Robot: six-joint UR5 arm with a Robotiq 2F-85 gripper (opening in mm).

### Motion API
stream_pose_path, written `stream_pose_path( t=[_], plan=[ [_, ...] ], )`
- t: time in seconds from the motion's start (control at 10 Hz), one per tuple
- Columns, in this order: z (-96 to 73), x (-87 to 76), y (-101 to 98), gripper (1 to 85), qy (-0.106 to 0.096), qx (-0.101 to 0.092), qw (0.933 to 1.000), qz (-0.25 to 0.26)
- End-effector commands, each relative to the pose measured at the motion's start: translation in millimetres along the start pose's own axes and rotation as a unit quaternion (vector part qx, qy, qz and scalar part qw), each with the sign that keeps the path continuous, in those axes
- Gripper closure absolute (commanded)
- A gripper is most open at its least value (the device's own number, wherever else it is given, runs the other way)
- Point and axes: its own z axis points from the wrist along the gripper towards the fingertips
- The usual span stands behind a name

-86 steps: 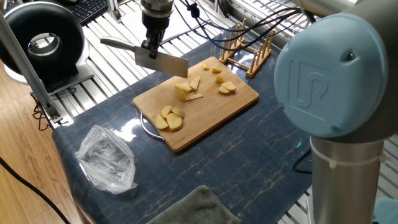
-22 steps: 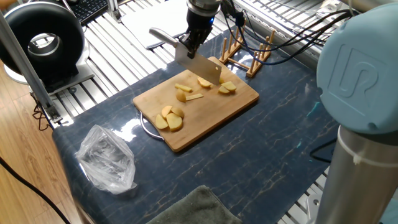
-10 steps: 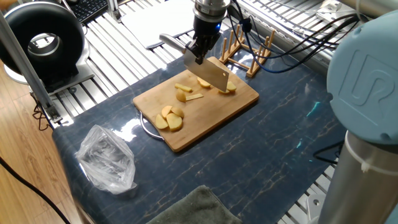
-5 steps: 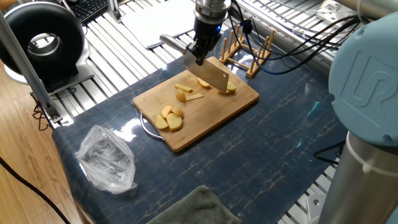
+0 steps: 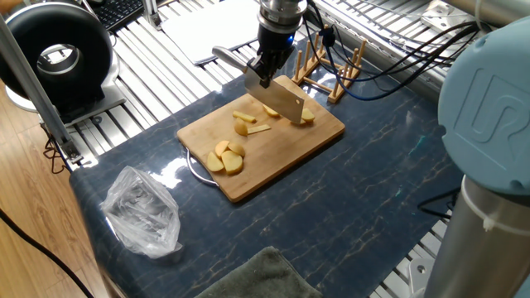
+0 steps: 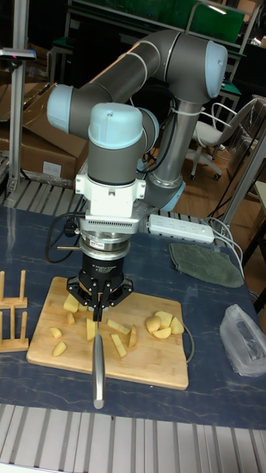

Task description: Chop the potatoes

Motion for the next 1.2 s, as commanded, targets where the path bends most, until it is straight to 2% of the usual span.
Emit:
stream_pose_path(
  t=[0.0,1.1],
  plan=[
    [0.3,-2.3,1.7,84.7,-0.004,-0.005,1.0000,0.003],
    [-0.6,1.9,-0.1,84.7,-0.006,-0.003,1.0000,-0.001]
  ],
)
